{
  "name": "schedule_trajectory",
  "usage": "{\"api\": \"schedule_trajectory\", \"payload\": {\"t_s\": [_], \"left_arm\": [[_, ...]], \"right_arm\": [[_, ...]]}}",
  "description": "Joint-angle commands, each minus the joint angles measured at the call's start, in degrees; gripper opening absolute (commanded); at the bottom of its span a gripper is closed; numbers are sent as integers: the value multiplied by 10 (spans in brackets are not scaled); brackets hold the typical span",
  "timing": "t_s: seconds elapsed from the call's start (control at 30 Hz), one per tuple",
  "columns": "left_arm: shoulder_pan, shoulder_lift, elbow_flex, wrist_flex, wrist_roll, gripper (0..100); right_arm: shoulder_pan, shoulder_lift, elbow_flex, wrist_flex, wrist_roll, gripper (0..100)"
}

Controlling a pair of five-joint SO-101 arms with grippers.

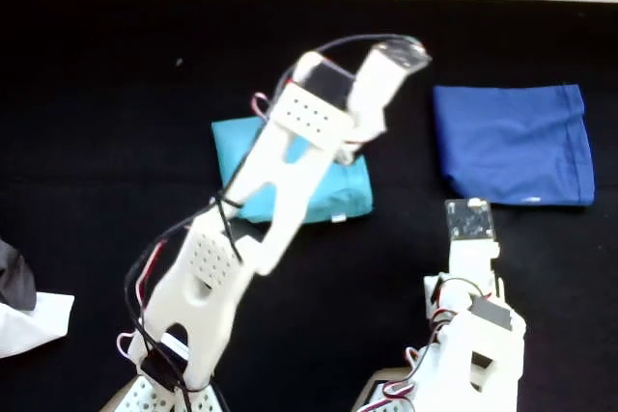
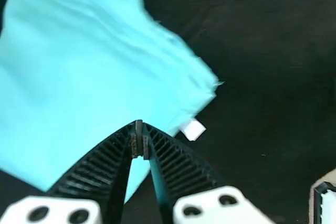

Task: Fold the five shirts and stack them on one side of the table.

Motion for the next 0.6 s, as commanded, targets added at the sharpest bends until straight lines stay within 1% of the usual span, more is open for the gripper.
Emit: {"api": "schedule_trajectory", "payload": {"t_s": [0.0, 0.13, 0.2, 0.3, 0.37, 0.47, 0.57], "left_arm": [[-8, 21, 2, -12, 4, 9], [22, 75, 1, -11, 4, 9], [44, 82, 4, -10, 11, 9], [73, 85, 5, -9, 40, 9], [84, 85, 2, -9, 44, 9], [78, 77, -15, -11, 44, 9], [42, 59, -69, -14, 44, 9]], "right_arm": [[3, 0, 16, -11, 3, 6], [3, 0, 16, -11, 3, 6], [3, 0, 16, -11, 3, 6], [3, 0, 16, -11, 3, 6], [3, 0, 16, -11, 3, 6], [3, 0, 16, -11, 3, 6], [3, 0, 16, -11, 3, 6]]}}
